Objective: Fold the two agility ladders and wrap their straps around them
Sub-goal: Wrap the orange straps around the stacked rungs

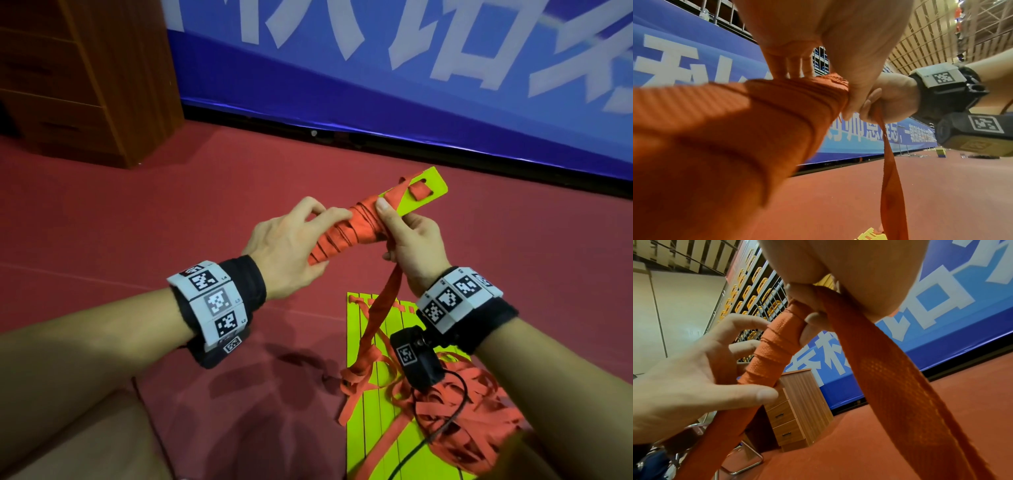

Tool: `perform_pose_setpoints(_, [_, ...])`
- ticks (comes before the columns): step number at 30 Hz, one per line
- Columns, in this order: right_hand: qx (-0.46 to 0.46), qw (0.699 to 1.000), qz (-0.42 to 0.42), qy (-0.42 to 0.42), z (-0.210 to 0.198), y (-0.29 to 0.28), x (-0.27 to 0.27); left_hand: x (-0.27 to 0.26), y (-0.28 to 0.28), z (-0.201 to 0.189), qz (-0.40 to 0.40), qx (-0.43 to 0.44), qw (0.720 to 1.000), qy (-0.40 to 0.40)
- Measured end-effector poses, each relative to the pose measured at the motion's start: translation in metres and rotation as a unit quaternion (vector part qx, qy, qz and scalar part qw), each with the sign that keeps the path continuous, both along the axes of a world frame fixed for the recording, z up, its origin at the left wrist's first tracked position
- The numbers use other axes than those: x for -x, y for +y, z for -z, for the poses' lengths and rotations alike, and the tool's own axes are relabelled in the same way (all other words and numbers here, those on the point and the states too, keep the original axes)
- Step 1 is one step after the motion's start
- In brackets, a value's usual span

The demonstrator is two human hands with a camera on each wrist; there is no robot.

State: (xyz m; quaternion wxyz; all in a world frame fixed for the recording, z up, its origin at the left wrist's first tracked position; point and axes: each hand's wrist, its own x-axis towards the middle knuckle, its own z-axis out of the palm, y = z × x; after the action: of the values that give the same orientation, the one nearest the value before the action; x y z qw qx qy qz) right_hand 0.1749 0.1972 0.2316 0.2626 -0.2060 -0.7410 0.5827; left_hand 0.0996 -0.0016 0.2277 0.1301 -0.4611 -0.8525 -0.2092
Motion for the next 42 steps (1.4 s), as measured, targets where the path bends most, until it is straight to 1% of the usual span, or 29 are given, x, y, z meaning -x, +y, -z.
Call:
perform_pose_setpoints(4, [-0.022,0.999,-0.029,-0.013,-0.006,-0.004,-0.005,0.006,-0.003,0.009,0.013,-0.028,0.999,-0.009])
perform_pose_setpoints(10, [-0.063,0.994,-0.083,-0.024,-0.011,-0.003,-0.014,0.008,-0.005,0.007,-0.012,-0.034,0.999,-0.006])
perform_pose_setpoints(18, [-0.103,0.989,-0.101,-0.027,-0.01,0.0,-0.016,0.005,-0.006,0.003,-0.035,-0.069,0.996,-0.042])
perform_pose_setpoints(20, [-0.112,0.988,-0.102,-0.021,-0.012,-0.001,-0.017,0.005,-0.006,0.003,-0.034,-0.086,0.993,-0.066])
perform_pose_setpoints(25, [-0.123,0.986,-0.109,-0.001,-0.013,-0.003,-0.016,0.008,-0.007,0.008,-0.031,-0.127,0.979,-0.157])
perform_pose_setpoints(31, [-0.135,0.986,-0.096,-0.001,-0.007,0.0,-0.015,0.009,-0.008,0.012,-0.011,-0.14,0.963,-0.231])
perform_pose_setpoints(35, [-0.117,0.989,-0.086,-0.021,-0.003,0.001,-0.012,0.008,-0.007,0.01,-0.002,-0.153,0.95,-0.271])
perform_pose_setpoints(38, [-0.107,0.989,-0.093,-0.04,-0.003,0.001,-0.01,0.008,-0.007,0.011,0.025,-0.161,0.937,-0.309])
perform_pose_setpoints(40, [-0.097,0.99,-0.093,-0.04,-0.003,0.0,-0.009,0.008,-0.005,0.011,0.039,-0.16,0.927,-0.337])
perform_pose_setpoints(42, [-0.061,0.993,-0.096,-0.027,-0.002,-0.002,-0.007,0.008,-0.004,0.01,0.048,-0.159,0.913,-0.372])
